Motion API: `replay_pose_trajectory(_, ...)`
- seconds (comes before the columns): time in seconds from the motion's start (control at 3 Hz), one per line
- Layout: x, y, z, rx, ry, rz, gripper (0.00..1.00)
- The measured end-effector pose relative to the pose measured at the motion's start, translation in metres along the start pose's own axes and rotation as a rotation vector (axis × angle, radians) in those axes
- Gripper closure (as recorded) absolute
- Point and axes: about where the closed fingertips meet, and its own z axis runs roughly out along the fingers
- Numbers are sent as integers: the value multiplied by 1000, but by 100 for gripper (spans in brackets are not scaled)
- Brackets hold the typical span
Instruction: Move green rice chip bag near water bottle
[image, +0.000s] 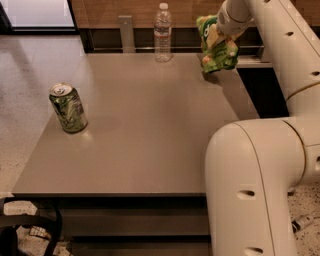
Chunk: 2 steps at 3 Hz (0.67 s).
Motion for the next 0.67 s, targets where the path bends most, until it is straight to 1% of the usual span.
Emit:
replay_pose_trajectory(0.33, 1, 1, 4, -2, 4, -1, 0)
replay_pose_trajectory(0.67, 1, 1, 4, -2, 5, -1, 0)
